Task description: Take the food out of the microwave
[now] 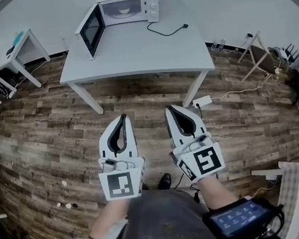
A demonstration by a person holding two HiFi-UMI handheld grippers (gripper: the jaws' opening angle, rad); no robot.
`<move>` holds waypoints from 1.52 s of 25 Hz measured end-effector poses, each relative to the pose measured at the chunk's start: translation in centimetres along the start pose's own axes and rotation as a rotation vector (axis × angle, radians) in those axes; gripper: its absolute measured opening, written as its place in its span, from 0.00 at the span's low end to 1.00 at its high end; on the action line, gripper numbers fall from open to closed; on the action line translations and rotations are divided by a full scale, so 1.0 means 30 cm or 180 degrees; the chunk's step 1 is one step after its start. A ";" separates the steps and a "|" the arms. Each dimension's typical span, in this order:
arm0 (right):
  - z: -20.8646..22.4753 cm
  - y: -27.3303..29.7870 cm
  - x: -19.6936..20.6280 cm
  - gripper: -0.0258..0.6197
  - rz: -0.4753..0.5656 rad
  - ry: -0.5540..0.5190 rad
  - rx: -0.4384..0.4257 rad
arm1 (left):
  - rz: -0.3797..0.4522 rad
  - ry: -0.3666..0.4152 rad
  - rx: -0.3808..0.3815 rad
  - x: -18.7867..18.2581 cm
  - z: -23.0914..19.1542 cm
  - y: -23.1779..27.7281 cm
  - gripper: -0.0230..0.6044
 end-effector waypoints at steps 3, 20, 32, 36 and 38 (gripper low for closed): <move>0.037 0.000 0.026 0.05 -0.0048 0.0009 -0.0031 | -0.0040 -0.0032 -0.0039 0.022 0.024 0.019 0.05; 0.126 0.511 0.073 0.05 -0.0043 0.0003 0.0090 | -0.0067 -0.0064 0.0127 0.120 -0.315 0.448 0.05; 0.088 0.832 0.040 0.05 -0.0029 -0.0078 0.0155 | -0.0032 -0.0060 0.0316 0.146 -0.577 0.636 0.05; 0.091 0.911 0.033 0.05 -0.0011 -0.0117 0.0130 | 0.0012 -0.0058 0.0349 0.148 -0.614 0.690 0.05; 0.098 0.947 0.034 0.05 -0.0004 -0.0130 0.0120 | 0.0032 -0.0053 0.0356 0.153 -0.629 0.717 0.05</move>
Point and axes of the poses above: the fingertips, and each gripper's own axes: y forward along the fingers, z to its right, x out of its underside, the point moved 3 cm from there along -y, backward along the fingers, and after that the axes turned 10 degrees about x, right-handed, at the moved point
